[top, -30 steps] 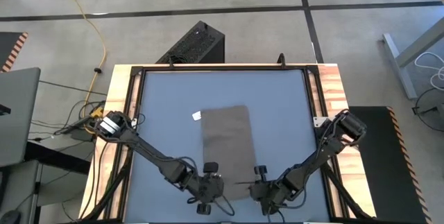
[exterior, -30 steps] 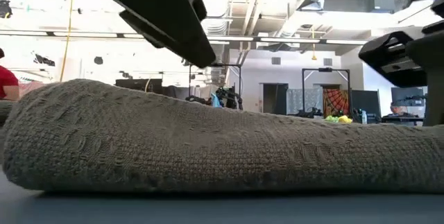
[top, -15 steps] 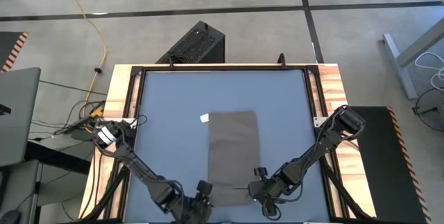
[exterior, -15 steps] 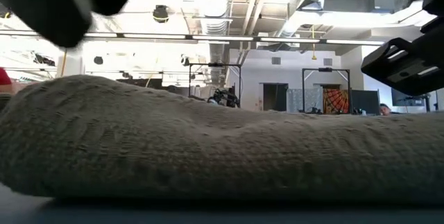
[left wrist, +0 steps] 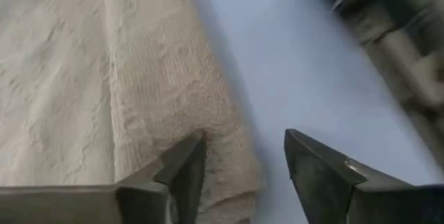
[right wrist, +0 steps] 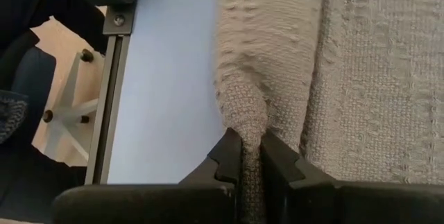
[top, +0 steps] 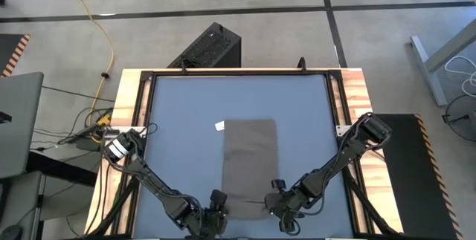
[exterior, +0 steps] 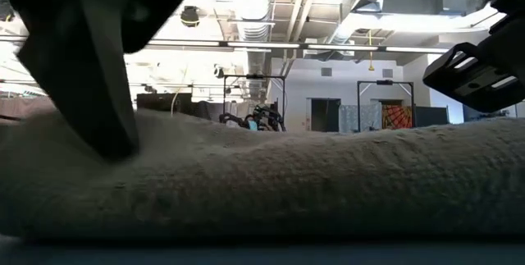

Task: Roll towel into tight, uniform cylinder
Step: Roll the gray towel

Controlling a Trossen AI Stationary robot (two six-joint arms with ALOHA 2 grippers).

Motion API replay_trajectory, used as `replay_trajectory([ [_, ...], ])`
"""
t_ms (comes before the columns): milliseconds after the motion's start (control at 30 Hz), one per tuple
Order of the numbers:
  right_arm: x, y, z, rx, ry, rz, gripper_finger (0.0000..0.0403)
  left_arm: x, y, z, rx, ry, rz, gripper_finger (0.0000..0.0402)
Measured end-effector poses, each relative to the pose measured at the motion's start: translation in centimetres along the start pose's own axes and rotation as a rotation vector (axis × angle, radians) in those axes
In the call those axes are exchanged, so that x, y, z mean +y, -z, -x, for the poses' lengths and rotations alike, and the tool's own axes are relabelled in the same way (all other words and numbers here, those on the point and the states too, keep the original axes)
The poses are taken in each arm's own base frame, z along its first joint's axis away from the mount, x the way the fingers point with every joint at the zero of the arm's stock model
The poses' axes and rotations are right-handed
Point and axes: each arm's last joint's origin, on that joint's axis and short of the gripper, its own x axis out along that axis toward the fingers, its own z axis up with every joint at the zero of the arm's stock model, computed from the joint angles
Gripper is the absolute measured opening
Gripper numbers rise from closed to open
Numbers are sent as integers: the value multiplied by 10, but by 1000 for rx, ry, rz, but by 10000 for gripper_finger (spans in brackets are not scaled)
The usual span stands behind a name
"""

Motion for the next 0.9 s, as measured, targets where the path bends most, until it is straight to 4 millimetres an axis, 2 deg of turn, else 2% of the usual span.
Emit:
replay_trajectory([
  [167, 1, -1, 0, -6, -4, -10, 48, 1, 8, -10, 50, -29, 14, 209],
  [400, 3, 1, 1, -4, -6, -20, 48, 9, 18, -15, 142, -73, 91, 200],
  [533, 6, 4, 1, -8, -5, -24, 48, 14, 21, -17, 177, -101, 120, 157],
  [733, 14, 9, 3, -10, -7, -38, 48, 28, 22, -21, 228, -70, 247, 26],
  [900, 24, 18, 5, -8, -11, -89, 48, 38, 16, -25, 268, 158, 343, 9],
])
